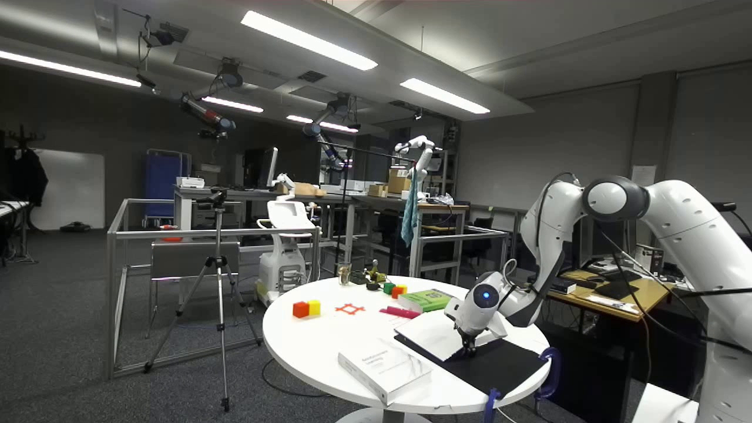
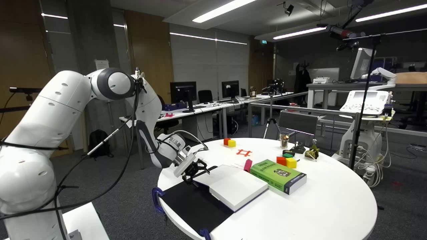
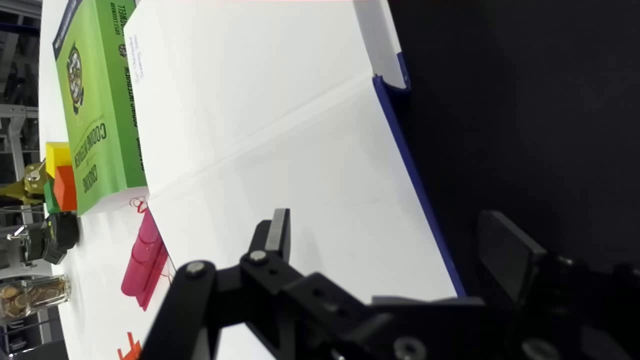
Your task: Push the open book backwards, then close the book
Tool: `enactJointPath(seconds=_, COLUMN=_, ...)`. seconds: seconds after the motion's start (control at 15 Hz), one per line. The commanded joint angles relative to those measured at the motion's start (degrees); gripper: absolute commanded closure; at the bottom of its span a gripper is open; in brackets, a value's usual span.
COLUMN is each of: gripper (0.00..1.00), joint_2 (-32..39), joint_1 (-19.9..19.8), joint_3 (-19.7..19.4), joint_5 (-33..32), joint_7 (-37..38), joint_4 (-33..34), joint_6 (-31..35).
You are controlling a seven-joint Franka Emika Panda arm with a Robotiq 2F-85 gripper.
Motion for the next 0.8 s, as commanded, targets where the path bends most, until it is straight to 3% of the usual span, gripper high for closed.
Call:
enactJointPath(seconds=0.0, gripper=0.00, joint_2=1.0, joint_1=0.9, joint_3=-0.7, joint_5=-2.7, joint_7=0.9, joint_4=2.0, joint_6=-1.7)
enactJointPath(seconds=0.73, gripper=0.00, joint_2=2.0, joint_1=0.7, joint_3=-1.0, joint_5=-6.6, joint_7=2.0, joint_4=4.0, joint_6=-1.6)
